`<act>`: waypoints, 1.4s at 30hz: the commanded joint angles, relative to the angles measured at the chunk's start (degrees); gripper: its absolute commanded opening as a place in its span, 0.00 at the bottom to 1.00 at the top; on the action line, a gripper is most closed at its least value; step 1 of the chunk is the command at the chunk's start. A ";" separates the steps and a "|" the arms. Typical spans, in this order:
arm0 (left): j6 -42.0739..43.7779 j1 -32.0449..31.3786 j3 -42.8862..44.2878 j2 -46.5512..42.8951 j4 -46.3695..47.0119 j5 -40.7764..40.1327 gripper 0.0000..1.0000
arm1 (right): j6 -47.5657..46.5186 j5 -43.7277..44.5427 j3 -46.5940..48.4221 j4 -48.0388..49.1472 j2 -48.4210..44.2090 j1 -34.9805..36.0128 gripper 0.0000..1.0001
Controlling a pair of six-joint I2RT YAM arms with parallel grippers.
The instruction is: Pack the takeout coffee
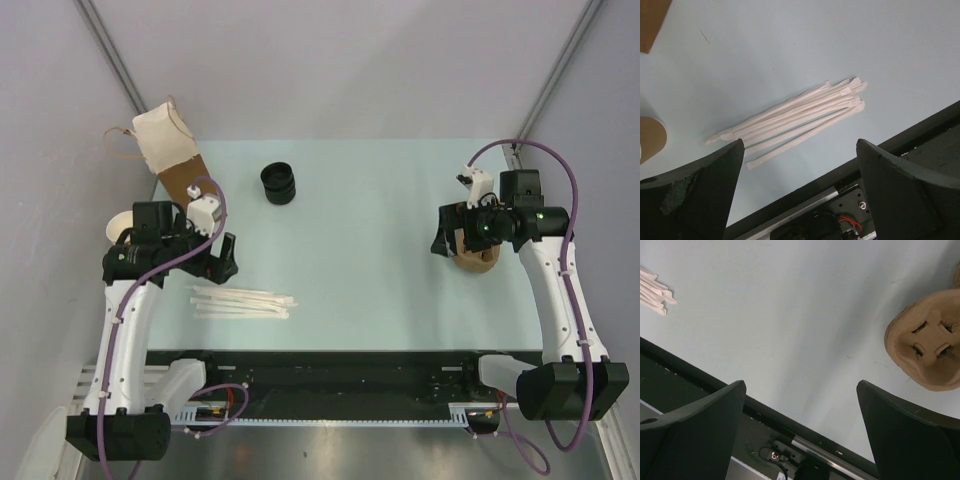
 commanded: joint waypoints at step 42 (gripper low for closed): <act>22.35 35.02 35.81 25.54 -12.84 1.87 0.61 | -1.47 0.27 -0.20 -1.96 4.74 4.40 1.00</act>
